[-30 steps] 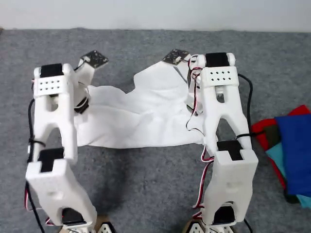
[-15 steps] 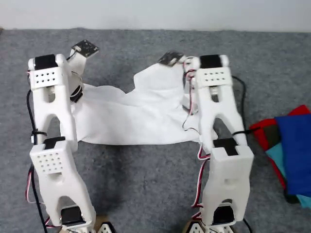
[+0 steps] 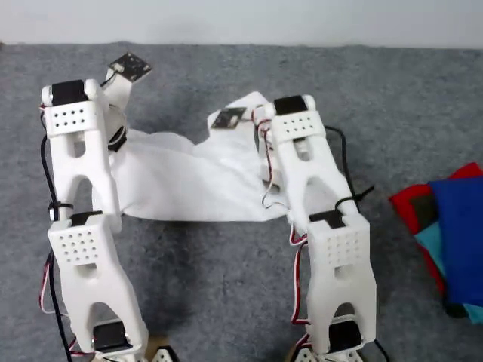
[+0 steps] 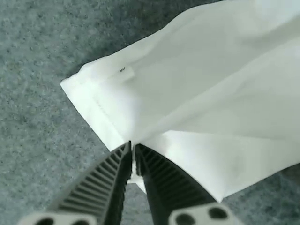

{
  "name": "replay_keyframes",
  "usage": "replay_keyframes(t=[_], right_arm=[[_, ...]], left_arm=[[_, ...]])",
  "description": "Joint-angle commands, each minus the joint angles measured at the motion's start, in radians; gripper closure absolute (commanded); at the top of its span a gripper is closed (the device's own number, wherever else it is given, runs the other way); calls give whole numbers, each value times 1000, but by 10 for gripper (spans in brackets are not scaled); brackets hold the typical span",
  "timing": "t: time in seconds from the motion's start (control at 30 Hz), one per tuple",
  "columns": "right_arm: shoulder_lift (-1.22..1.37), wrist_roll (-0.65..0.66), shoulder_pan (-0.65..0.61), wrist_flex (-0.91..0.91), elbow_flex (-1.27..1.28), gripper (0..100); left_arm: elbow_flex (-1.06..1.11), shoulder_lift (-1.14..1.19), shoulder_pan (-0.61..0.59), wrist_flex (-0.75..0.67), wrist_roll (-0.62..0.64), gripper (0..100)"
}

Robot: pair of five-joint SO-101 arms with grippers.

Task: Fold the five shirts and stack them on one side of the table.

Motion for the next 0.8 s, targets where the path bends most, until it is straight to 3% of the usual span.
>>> replay_keyframes(t=[0.0,0.2,0.5,0.6,0.73,0.77], right_arm=[[31,9,5,64,-190,606],[205,31,-13,140,-450,633],[375,77,-30,136,-568,654],[414,155,-31,120,-601,766],[441,160,-28,85,-658,995],[443,160,-27,88,-677,990]], left_arm=[[-38,-9,-2,31,11,987],[-36,-8,0,31,12,987],[18,-9,-8,31,12,987],[59,-17,-5,31,12,987],[77,-17,-3,31,28,987],[76,-17,-3,31,43,987]])
